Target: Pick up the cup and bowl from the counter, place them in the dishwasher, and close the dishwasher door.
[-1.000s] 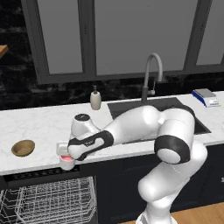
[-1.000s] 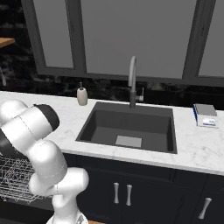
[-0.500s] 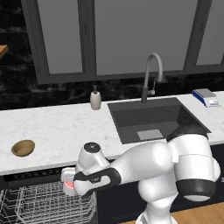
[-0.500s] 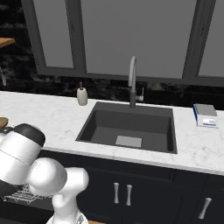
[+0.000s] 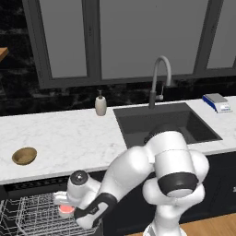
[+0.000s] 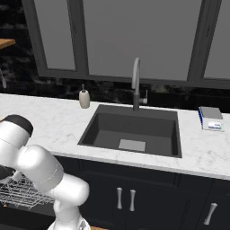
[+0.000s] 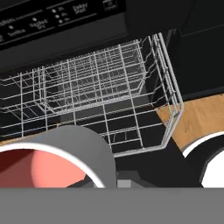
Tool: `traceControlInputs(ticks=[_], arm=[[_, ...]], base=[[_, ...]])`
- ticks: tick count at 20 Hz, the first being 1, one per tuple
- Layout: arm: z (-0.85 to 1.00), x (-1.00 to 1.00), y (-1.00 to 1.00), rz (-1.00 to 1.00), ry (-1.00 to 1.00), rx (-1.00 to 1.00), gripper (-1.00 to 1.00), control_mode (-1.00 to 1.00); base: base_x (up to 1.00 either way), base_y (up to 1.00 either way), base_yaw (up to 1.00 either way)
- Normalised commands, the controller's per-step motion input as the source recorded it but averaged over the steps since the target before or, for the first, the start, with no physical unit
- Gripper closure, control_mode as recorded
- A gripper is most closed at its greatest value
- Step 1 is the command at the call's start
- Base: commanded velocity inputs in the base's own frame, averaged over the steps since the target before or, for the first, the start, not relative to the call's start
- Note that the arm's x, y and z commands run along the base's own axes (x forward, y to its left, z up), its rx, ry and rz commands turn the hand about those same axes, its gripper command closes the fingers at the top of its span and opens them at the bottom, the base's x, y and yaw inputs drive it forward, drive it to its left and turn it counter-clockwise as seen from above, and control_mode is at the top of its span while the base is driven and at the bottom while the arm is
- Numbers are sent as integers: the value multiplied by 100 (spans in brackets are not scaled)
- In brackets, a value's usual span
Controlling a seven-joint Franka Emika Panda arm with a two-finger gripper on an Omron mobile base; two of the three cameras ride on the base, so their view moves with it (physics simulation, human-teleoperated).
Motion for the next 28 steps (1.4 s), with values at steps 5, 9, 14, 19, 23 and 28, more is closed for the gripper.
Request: traceControlInputs(ticks=[5, 9, 14, 19, 23, 28], arm=[[19, -15, 59, -7, 5, -20, 100, -100], [15, -3, 74, 0, 12, -23, 100, -100], [-44, 0, 38, 0, 3, -12, 100, -100], [-5, 12, 23, 0, 0, -1, 100, -100], [-1, 14, 30, 0, 0, 0, 100, -100], [-45, 27, 24, 0, 0, 0, 100, -100]], base=[[0, 0, 0], [0, 0, 0], [0, 0, 0], [0, 0, 0], [0, 0, 0], [0, 0, 0]])
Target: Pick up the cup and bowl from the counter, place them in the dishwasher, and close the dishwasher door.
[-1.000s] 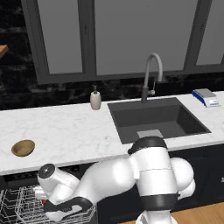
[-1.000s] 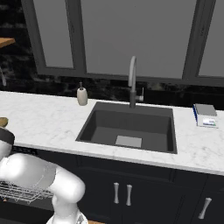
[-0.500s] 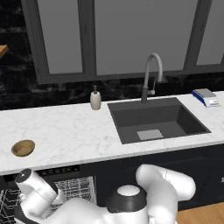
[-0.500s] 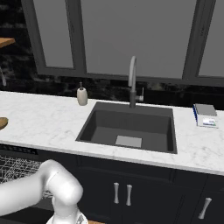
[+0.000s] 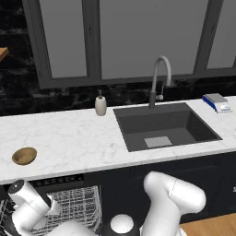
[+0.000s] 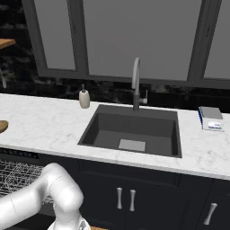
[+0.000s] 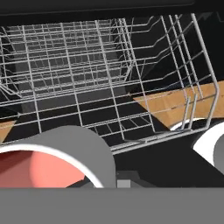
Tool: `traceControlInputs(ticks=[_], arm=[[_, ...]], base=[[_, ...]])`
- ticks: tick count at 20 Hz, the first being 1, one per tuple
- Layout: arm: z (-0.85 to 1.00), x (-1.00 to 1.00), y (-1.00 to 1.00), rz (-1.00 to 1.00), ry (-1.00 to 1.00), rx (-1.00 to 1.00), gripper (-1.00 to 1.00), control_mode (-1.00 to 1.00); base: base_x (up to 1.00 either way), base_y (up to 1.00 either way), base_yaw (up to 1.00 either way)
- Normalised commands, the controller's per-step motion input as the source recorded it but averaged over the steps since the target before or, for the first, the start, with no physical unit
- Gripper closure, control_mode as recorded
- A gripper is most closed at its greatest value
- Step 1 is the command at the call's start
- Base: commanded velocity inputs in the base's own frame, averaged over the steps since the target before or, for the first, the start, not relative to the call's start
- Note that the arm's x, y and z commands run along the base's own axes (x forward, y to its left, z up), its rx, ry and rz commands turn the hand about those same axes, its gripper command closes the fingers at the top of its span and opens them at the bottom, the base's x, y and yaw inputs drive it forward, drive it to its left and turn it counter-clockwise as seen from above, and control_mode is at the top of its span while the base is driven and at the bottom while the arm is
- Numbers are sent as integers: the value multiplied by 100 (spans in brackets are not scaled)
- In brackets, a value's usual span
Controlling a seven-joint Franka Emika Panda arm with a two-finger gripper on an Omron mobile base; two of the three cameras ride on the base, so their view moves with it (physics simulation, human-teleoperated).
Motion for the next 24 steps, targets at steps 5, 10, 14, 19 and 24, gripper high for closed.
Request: traceControlInputs(ticks=[5, 10, 14, 19, 24], arm=[[-41, 44, 19, 0, -3, 0, 100, -100], [-49, 30, 31, 0, -1, 1, 100, -100], [-76, 10, 33, 0, 0, 0, 100, -100], [-76, 0, 27, 0, 0, 0, 100, -100], [-68, -4, 9, 0, 0, 0, 100, -100]], base=[[0, 0, 0], [0, 0, 0], [0, 0, 0], [0, 0, 0], [0, 0, 0]])
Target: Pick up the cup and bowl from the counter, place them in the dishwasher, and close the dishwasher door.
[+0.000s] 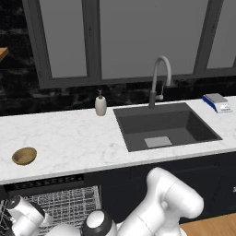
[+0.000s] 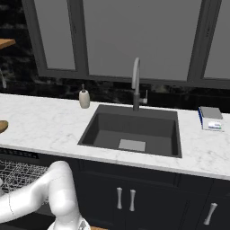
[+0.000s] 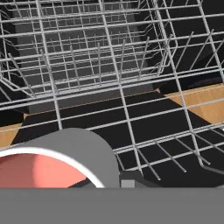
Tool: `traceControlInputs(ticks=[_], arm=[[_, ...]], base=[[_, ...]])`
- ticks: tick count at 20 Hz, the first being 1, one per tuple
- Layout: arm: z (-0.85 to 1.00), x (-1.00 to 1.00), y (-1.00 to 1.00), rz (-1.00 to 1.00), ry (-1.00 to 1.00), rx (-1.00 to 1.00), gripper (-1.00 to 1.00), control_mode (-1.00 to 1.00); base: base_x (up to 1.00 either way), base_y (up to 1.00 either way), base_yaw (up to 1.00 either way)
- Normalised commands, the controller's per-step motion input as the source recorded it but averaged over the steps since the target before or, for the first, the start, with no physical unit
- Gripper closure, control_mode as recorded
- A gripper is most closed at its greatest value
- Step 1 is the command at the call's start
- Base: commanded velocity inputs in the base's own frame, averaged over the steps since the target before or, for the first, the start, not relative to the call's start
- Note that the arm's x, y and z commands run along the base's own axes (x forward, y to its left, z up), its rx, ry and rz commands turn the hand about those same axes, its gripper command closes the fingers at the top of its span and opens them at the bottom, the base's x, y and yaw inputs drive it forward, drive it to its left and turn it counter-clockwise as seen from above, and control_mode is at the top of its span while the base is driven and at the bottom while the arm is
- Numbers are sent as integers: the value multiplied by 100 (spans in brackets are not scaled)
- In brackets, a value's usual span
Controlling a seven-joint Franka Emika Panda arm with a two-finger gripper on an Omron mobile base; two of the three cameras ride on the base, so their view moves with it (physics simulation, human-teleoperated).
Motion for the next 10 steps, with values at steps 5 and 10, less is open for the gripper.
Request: traceControlInputs(ticks=[5, 10], arm=[[-26, -7, 0, 0, 2, 0, 100, -100], [0, -3, 1, 0, 0, 0, -100, -100]], base=[[0, 0, 0], [0, 0, 0]])
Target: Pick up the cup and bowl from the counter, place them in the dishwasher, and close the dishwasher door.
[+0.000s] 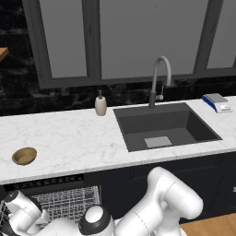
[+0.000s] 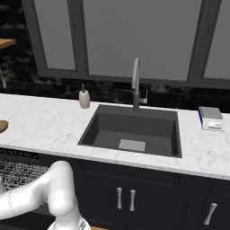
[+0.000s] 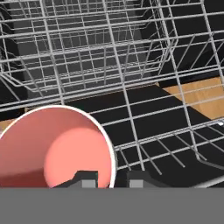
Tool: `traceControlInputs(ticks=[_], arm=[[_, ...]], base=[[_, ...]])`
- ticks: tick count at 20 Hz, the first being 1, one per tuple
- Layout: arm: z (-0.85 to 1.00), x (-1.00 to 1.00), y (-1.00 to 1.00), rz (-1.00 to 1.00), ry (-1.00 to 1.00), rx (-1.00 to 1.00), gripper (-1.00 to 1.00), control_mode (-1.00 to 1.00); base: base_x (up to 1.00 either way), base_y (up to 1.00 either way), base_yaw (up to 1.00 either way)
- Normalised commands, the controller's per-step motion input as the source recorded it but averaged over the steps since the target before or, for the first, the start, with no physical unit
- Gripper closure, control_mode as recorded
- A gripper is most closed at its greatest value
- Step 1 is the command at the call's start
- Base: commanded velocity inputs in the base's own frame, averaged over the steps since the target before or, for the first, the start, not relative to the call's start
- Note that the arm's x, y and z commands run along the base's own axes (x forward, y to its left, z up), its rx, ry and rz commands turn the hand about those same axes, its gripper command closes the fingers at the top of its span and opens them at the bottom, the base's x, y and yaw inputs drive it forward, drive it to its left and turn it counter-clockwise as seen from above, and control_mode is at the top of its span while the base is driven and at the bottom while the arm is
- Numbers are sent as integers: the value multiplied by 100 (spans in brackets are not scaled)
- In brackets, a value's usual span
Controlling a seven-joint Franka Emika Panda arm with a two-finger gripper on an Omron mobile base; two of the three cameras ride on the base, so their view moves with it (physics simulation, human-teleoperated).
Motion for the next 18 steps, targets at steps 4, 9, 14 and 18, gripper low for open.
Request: traceControlInputs(ticks=[4, 9, 14, 18], arm=[[0, -3, 0, 0, 0, 0, -100, -100], [25, -8, 0, 0, -4, 4, -100, -100], [74, -1, -14, 0, -16, 19, -100, -100], [91, -11, -29, 0, -16, 23, -100, -100]], base=[[0, 0, 0], [0, 0, 0], [0, 0, 0], [0, 0, 0]])
